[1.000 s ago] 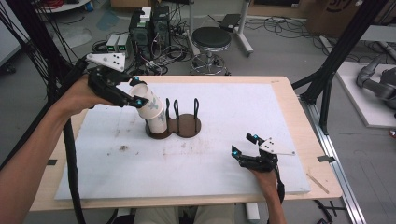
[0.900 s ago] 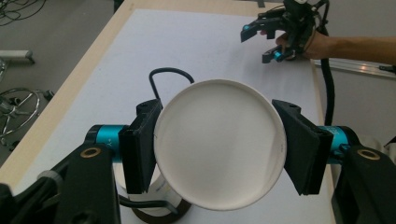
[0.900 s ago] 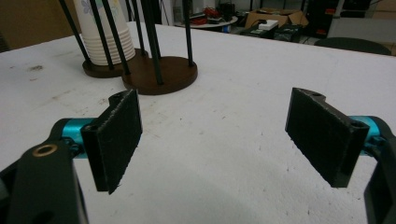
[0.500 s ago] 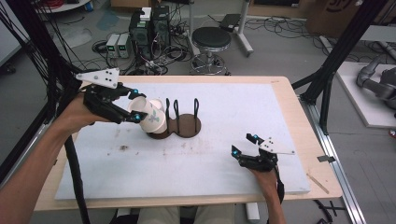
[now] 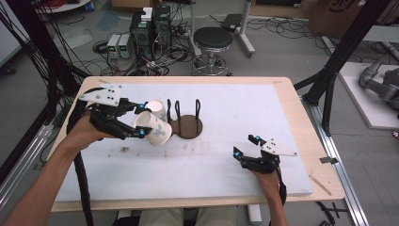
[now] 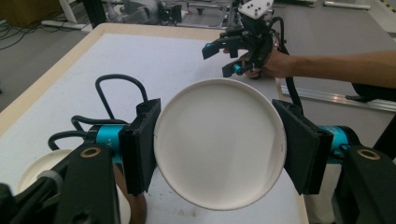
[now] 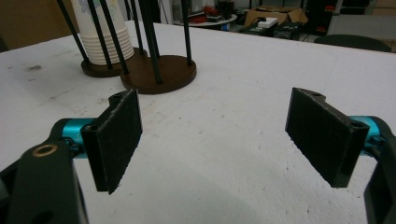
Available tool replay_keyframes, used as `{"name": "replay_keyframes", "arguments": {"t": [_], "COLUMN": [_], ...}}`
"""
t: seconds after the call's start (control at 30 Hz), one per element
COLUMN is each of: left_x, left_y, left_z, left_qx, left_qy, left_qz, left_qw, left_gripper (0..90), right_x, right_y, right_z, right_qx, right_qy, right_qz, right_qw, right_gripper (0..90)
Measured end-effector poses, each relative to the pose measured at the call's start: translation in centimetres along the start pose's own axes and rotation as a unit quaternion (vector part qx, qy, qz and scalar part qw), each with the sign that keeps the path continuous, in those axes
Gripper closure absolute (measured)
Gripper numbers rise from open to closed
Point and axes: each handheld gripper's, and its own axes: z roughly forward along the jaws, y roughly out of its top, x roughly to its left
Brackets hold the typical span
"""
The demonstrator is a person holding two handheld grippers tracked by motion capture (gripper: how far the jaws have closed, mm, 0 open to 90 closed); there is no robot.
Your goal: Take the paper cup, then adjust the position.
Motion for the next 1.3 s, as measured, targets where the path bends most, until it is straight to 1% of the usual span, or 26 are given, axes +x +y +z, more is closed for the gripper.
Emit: {"name": "replay_keyframes", "arguments": {"t": [0.03, 0.13, 0.17, 0.23, 0.27, 0.3, 0.33, 0.37, 0.4, 0.5, 0.57, 0.6, 0.63, 0.67, 0.77, 0.8, 0.83, 0.93, 1.0, 1.03, 1.07, 1.23, 1.3], "left_x": [-0.1, -0.1, -0.1, -0.2, -0.2, -0.4, -0.4, -0.5, -0.5, -0.7, -0.7, -0.8, -0.9, -0.9, -1.4, -1.4, -1.5, -1.5, -1.4, -1.4, -1.3, -1.3, -1.3], "left_y": [-0.4, -0.8, -1.1, -1.9, -1.9, -2.6, -2.6, -3.2, -3.2, -3.9, -4.2, -4.4, -4.7, -4.7, -5.6, -5.6, -6.0, -6.2, -6.4, -6.5, -6.5, -6.5, -6.5], "left_z": [0.2, 0.4, 0.6, 1.1, 1.1, 1.3, 1.3, 1.5, 1.5, 1.6, 1.6, 1.6, 1.7, 1.7, 1.9, 1.9, 1.9, 1.9, 1.9, 2.0, 2.0, 2.1, 2.1], "left_qx": [-0.003, -0.005, -0.010, -0.016, -0.016, -0.025, -0.025, -0.032, -0.032, -0.040, -0.049, -0.050, -0.059, -0.059, -0.075, -0.075, -0.075, -0.077, -0.084, -0.082, -0.079, -0.083, -0.081], "left_qy": [-0.002, -0.002, -0.004, 0.000, 0.000, -0.004, -0.004, -0.005, -0.005, -0.004, -0.002, -0.001, 0.001, 0.001, 0.005, 0.005, 0.004, 0.004, 0.001, 0.000, 0.004, 0.002, 0.003], "left_qz": [-0.001, 0.000, -0.003, -0.005, -0.005, -0.005, -0.005, -0.007, -0.007, -0.009, -0.011, -0.009, -0.009, -0.009, -0.009, -0.009, -0.009, -0.011, -0.010, -0.011, -0.011, -0.010, -0.009], "left_qw": [1.0000, 1.0000, 0.9999, 0.9999, 0.9999, 0.9997, 0.9997, 0.9994, 0.9994, 0.9992, 0.9987, 0.9987, 0.9982, 0.9982, 0.9971, 0.9971, 0.9971, 0.9969, 0.9964, 0.9965, 0.9968, 0.9965, 0.9967], "left_gripper": [36.0, 36.1, 36.1, 36.1, 36.1, 36.0, 36.1, 36.1, 36.0, 36.0, 36.0, 36.0, 36.0, 36.0, 36.0, 36.0, 36.0, 36.0, 36.0, 36.0, 36.0, 36.0, 36.0], "right_x": [0.0, 0.0, 0.0, 0.0, 0.0, 0.1, 0.1, 0.1, 0.1, 0.1, 0.0, 0.0, 0.1, 0.1, 0.1, 0.1, 0.1, 0.1, 0.1, 0.1, 0.1, 0.1, 0.1], "right_y": [0.0, 0.0, 0.0, 0.0, 0.0, 0.0, 0.0, 0.0, 0.0, 0.0, 0.0, 0.0, 0.0, 0.0, 0.0, 0.0, 0.0, 0.0, 0.0, 0.0, 0.0, 0.0, 0.0], "right_z": [0.0, 0.0, 0.0, 0.0, 0.0, 0.0, 0.0, 0.0, 0.0, 0.0, 0.0, 0.0, 0.0, 0.0, 0.1, 0.1, 0.1, 0.1, 0.1, 0.1, 0.1, 0.0, 0.0], "right_qx": [0.000, 0.001, 0.002, 0.002, 0.002, 0.002, 0.002, 0.002, 0.002, 0.001, 0.001, 0.001, 0.002, 0.002, 0.002, 0.002, 0.002, 0.004, 0.004, 0.004, 0.004, -0.002, -0.001], "right_qy": [0.000, -0.001, -0.001, -0.001, -0.001, -0.001, -0.001, -0.002, -0.002, 0.000, 0.000, 0.000, -0.001, -0.001, -0.001, -0.001, -0.002, -0.002, -0.002, -0.003, -0.003, -0.004, -0.002], "right_qz": [-0.002, 0.000, -0.001, -0.003, -0.003, -0.003, -0.003, -0.003, -0.003, -0.001, -0.002, -0.002, -0.002, -0.002, -0.003, -0.003, -0.003, -0.003, -0.002, -0.004, -0.004, -0.008, -0.006], "right_qw": [1.0000, 1.0000, 1.0000, 1.0000, 1.0000, 1.0000, 1.0000, 1.0000, 1.0000, 1.0000, 1.0000, 1.0000, 1.0000, 1.0000, 1.0000, 1.0000, 1.0000, 1.0000, 1.0000, 1.0000, 1.0000, 1.0000, 1.0000], "right_gripper": [19.0, 19.0, 19.0, 19.0, 19.0, 19.1, 19.1, 19.0, 19.0, 19.0, 19.0, 19.0, 19.1, 19.1, 19.0, 19.0, 19.0, 19.1, 19.0, 19.0, 19.0, 19.0, 19.0]}}
